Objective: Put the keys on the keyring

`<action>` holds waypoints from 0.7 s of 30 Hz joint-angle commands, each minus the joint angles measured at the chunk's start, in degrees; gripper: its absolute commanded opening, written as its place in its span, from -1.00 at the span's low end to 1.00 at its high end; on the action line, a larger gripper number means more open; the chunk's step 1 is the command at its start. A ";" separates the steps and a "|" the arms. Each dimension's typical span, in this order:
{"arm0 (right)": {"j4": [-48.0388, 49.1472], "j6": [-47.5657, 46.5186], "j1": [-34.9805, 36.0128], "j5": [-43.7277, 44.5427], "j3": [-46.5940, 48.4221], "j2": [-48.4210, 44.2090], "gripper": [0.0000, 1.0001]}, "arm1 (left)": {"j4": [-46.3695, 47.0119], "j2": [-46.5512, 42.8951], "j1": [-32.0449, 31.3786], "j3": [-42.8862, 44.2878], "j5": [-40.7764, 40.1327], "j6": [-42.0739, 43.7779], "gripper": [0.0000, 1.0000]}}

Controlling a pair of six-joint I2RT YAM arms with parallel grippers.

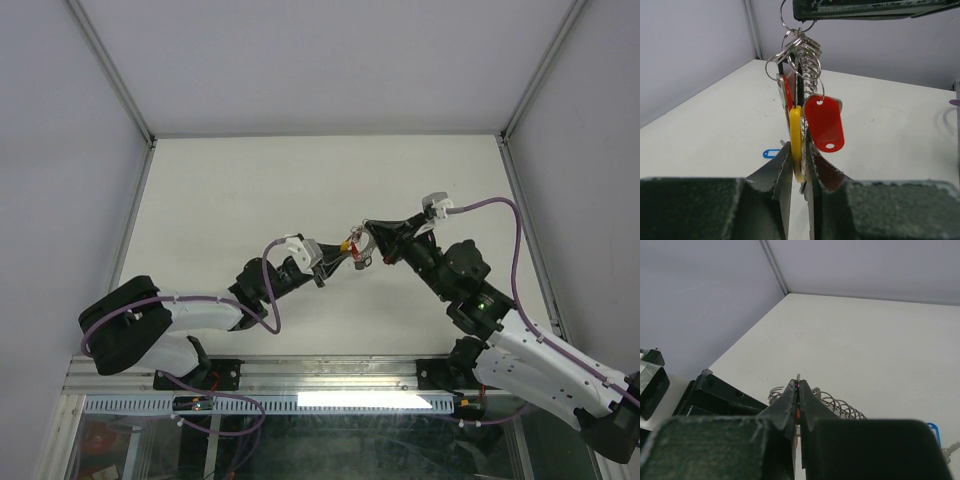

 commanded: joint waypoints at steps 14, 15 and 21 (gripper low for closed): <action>-5.70 -5.45 0.16 13.91 1.08 -5.07 -0.48 | -62.91 -12.80 2.46 24.38 7.49 12.47 -1.00; -6.17 -6.17 0.11 14.88 1.46 -4.87 -0.42 | -69.83 -12.71 2.89 27.43 7.04 13.45 -1.00; -13.42 -7.60 0.12 21.96 4.08 -1.47 -0.08 | -113.84 -2.22 4.50 52.53 -2.72 19.56 -1.00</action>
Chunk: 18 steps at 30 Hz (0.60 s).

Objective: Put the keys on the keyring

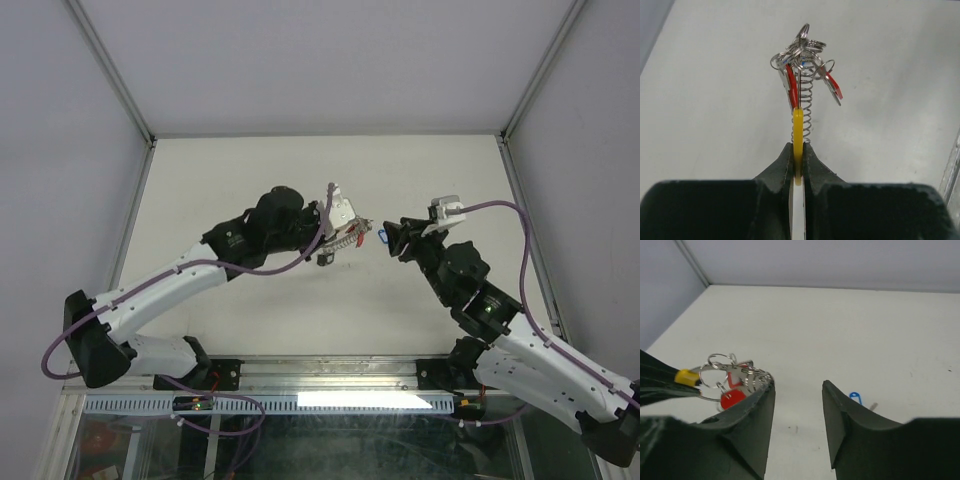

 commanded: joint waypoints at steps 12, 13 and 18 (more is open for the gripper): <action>-11.08 2.88 -0.19 8.07 4.03 2.27 0.18 | -43.89 12.82 5.42 24.58 -4.26 5.40 -1.00; -10.91 3.13 -0.30 6.95 3.63 1.70 0.19 | -42.49 12.05 5.61 24.88 -2.29 5.62 -1.00; -9.24 0.04 -0.59 -5.05 3.08 -0.59 0.17 | -38.85 10.45 5.86 25.95 4.47 5.35 -1.00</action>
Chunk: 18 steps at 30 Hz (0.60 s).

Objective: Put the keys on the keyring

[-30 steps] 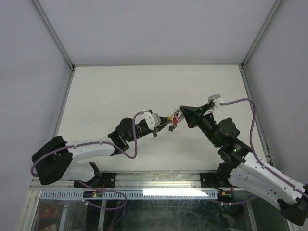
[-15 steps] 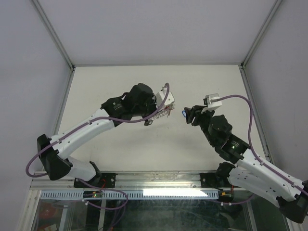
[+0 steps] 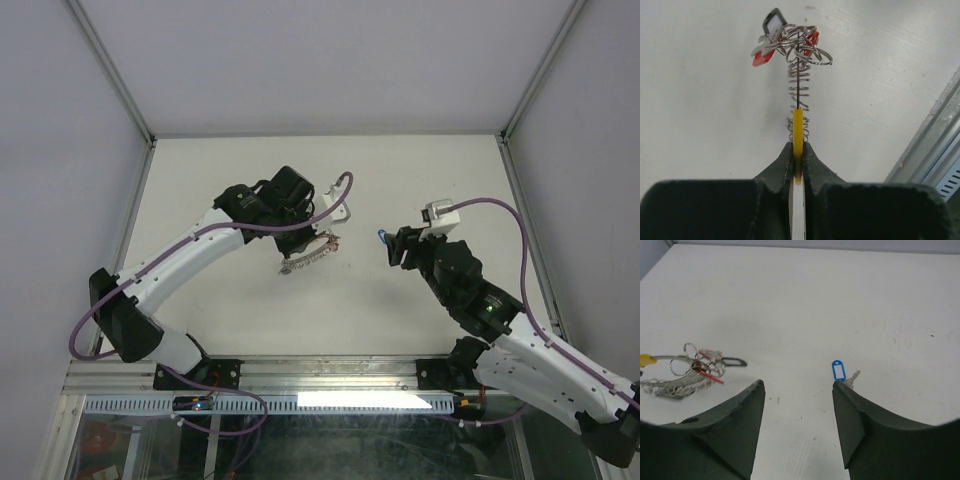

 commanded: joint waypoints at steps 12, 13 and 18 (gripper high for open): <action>10.87 -7.19 -0.42 -27.75 0.60 -10.43 0.09 | 40.08 -27.16 0.02 -15.24 12.61 -4.65 -1.00; 12.08 -7.57 -0.38 -28.44 0.10 -11.21 0.09 | 44.07 -29.65 0.00 -17.95 12.76 -5.44 -1.00; 18.98 -8.59 -0.39 -32.08 -2.17 -13.61 0.08 | 61.27 -38.13 0.01 -27.92 13.78 -10.02 -1.00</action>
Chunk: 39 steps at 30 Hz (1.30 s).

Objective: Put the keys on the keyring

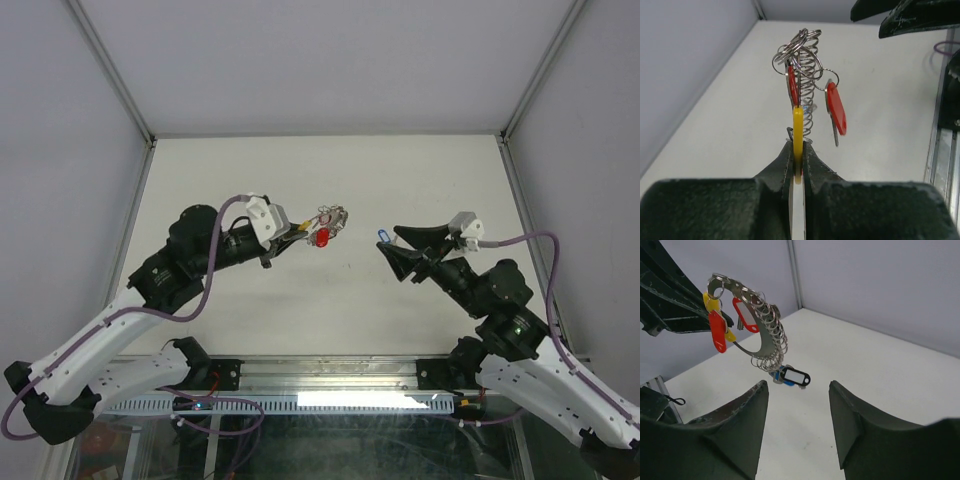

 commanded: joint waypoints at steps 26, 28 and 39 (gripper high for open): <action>29.89 -17.76 -0.07 -20.84 -7.97 1.14 -0.27 | 36.40 -6.55 -0.07 -7.08 13.86 -10.49 -1.00; 30.79 -18.17 -0.11 -21.72 -7.53 1.20 -0.29 | 38.76 -6.80 -0.10 -8.48 15.58 -10.25 -1.00; 29.70 -18.69 -0.08 -26.46 -3.32 -0.05 -0.28 | 48.47 -8.29 -0.06 -15.07 22.04 -6.25 -1.00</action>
